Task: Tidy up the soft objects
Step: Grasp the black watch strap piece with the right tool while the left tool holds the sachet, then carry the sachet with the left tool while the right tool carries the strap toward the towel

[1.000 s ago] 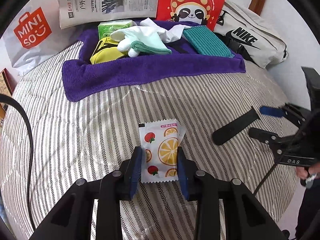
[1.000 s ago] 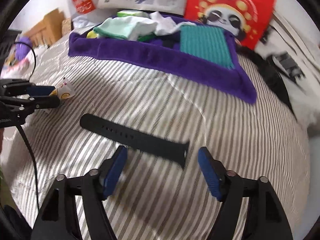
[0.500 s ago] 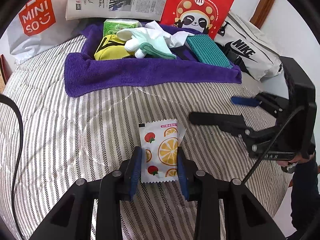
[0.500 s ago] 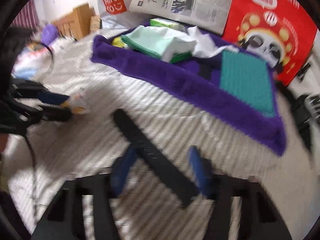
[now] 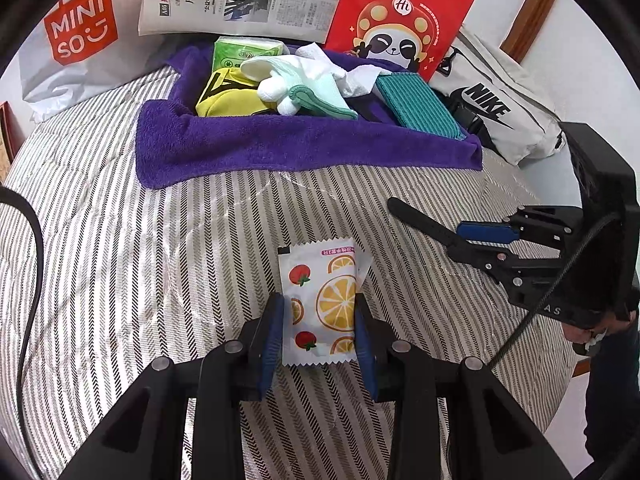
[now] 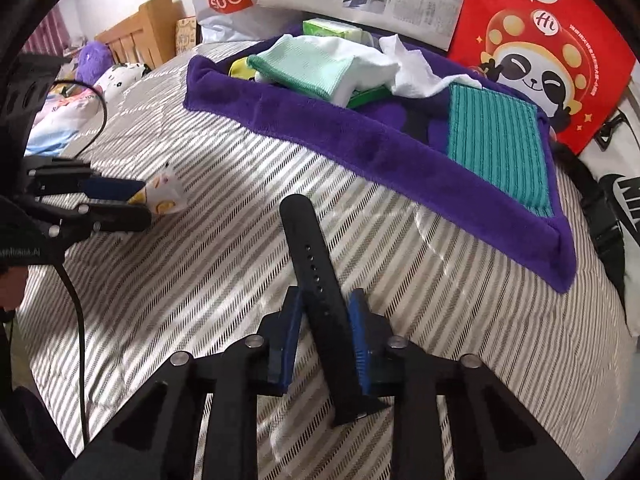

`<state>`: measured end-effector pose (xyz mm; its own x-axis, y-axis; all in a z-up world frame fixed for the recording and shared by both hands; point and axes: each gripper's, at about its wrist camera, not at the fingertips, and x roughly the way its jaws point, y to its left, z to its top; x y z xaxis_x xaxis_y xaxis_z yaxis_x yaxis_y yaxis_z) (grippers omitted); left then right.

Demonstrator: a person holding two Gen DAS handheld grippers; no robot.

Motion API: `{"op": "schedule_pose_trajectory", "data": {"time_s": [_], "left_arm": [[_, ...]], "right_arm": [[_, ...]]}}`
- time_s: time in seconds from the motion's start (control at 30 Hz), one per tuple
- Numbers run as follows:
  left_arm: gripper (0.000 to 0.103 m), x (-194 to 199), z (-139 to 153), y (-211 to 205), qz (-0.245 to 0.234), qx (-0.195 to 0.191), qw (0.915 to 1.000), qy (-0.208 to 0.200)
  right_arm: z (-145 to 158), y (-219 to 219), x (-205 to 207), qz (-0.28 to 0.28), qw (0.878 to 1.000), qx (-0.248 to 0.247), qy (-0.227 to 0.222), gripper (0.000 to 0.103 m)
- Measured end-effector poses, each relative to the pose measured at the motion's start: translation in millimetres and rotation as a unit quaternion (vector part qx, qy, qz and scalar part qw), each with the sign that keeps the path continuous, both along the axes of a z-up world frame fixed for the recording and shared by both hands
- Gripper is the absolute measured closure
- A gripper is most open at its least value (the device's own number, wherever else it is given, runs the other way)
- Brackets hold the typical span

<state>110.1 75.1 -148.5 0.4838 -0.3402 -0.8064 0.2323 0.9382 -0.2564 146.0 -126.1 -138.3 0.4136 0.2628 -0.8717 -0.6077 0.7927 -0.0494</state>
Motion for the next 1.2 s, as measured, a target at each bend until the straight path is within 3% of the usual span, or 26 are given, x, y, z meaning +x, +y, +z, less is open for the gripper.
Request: {"op": "schedule_pose_trajectory", "data": {"time_s": [0.27, 0.43, 0.77, 0.9, 1.2], "left_arm": [[0.071, -2.0, 0.5, -2.2, 0.004, 0.001, 1.0000, -0.001], [0.071, -2.3, 0.5, -2.4, 0.004, 0.003, 1.0000, -0.002], [0.071, -3.1, 0.8, -3.7, 0.005, 0.007, 1.0000, -0.002], [0.071, -2.9, 0.9, -3.6, 0.006, 0.008, 1.0000, 0.000], [0.070, -1.3, 0.0, -5.7, 0.006, 0.014, 0.9999, 0.000]], "right_arm": [[2.9, -14.5, 3.8, -0.112, 0.993, 0.018, 0.012, 0.081], [-0.2, -12.2, -14.2, -0.099, 0.995, -0.009, -0.002, 0.078], [0.2, -9.1, 0.6, -0.073, 0.997, 0.006, -0.005, 0.082], [2.0, -11.6, -3.0, -0.070, 0.997, 0.005, 0.016, 0.082], [0.8, -13.0, -8.2, -0.070, 0.998, 0.005, 0.003, 0.082]]}}
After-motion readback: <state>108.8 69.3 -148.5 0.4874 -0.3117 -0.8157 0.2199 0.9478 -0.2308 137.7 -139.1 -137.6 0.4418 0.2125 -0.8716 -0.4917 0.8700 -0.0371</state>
